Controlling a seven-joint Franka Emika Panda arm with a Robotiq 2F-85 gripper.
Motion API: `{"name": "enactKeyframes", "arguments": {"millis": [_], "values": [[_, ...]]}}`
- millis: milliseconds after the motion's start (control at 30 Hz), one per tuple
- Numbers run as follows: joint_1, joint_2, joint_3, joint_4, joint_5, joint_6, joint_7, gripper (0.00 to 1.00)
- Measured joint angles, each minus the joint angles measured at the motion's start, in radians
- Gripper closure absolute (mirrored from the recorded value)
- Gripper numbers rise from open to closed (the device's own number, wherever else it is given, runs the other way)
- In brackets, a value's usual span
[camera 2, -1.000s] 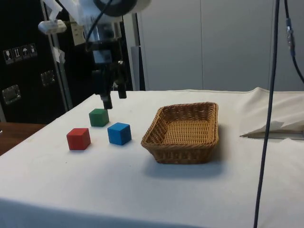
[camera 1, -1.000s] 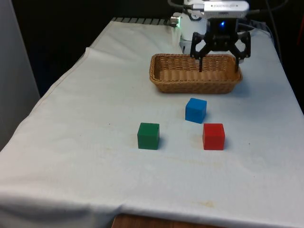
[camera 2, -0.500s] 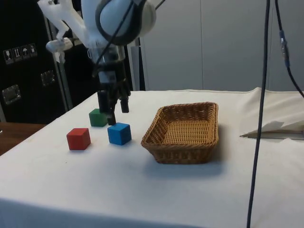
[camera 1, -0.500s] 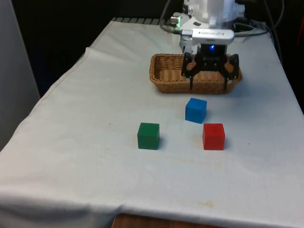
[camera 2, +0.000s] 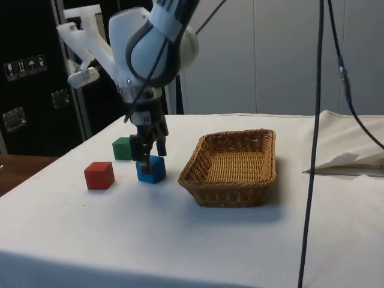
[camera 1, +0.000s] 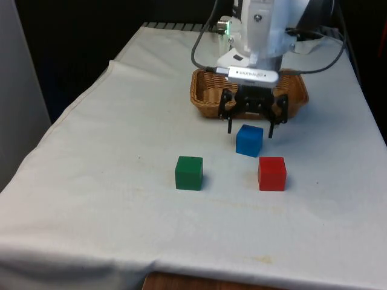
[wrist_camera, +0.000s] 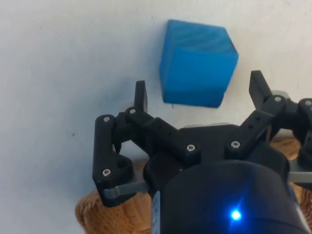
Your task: Pick up exactly two blocks and place them into the basket.
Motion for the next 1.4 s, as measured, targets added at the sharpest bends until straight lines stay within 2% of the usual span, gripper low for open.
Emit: {"name": "enactKeyframes", "arguments": {"millis": [333,533,600,700,733,767,833,867,1200,1333,1400], "values": [[0.000,0.070,-0.001,0.050,0.000,0.025,0.002,0.00],[0.000,0.078,-0.001,0.049,0.000,0.042,0.003,0.03],[0.000,0.077,-0.001,0.048,0.000,0.042,0.003,0.20],[0.000,0.075,-0.001,0.046,0.000,0.042,0.003,0.55],[0.000,0.075,-0.001,0.045,0.000,0.042,0.003,0.55],[0.000,0.074,-0.001,0.044,0.000,0.042,0.003,0.75],[0.000,0.073,-0.001,0.043,0.000,0.042,0.003,0.97],[0.000,0.073,-0.001,0.043,0.000,0.042,0.004,1.00],[0.000,0.071,-0.002,0.041,0.000,0.042,0.004,0.99],[0.000,0.048,-0.006,0.025,0.000,0.039,0.003,0.99],[0.001,0.005,-0.008,-0.010,-0.001,0.037,0.002,0.99]]}}
